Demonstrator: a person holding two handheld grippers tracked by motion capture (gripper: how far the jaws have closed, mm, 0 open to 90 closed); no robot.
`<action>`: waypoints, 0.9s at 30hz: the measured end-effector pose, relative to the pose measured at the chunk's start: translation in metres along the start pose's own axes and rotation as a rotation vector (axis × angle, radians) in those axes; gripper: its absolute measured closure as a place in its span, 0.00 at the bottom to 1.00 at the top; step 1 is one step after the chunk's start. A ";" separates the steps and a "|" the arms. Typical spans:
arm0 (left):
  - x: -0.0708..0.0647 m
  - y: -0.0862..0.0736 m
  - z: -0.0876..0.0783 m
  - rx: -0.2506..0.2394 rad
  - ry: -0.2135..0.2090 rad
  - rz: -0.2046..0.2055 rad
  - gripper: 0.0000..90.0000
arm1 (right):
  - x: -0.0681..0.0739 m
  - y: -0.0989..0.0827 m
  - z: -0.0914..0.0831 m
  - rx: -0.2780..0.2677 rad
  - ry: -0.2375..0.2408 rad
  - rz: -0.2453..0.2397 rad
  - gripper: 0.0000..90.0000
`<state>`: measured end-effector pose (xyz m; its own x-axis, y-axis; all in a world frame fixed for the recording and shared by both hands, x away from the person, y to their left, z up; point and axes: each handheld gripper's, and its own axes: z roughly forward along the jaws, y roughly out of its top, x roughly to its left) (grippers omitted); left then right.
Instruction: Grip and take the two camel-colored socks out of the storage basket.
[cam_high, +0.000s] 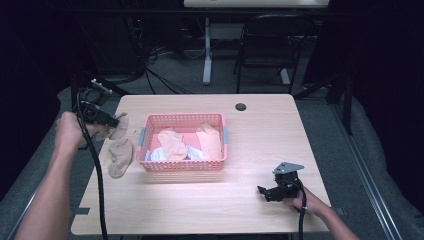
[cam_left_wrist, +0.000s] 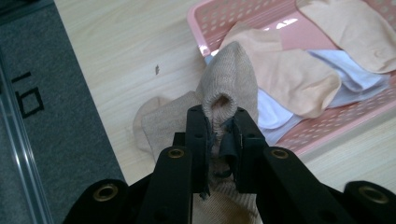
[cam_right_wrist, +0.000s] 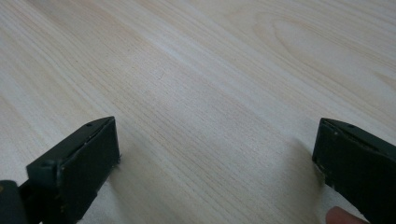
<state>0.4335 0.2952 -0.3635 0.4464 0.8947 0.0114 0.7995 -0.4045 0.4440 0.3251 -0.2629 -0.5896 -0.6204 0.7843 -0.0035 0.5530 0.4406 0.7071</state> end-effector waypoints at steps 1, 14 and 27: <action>0.002 -0.002 0.002 0.007 -0.001 -0.007 0.88 | 0.000 0.000 0.000 -0.003 0.006 0.003 0.00; 0.024 -0.031 0.052 0.083 -0.023 -0.097 0.88 | 0.000 0.000 0.000 -0.003 0.001 0.004 0.00; 0.034 -0.071 0.140 0.138 -0.061 -0.210 0.88 | 0.000 0.000 0.000 -0.001 0.000 0.002 0.00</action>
<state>0.4486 0.3276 -0.5201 0.2849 0.9505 -0.1237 0.9227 -0.2369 0.3042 0.3245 -0.2629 -0.5895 -0.6192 0.7852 -0.0025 0.5537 0.4389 0.7076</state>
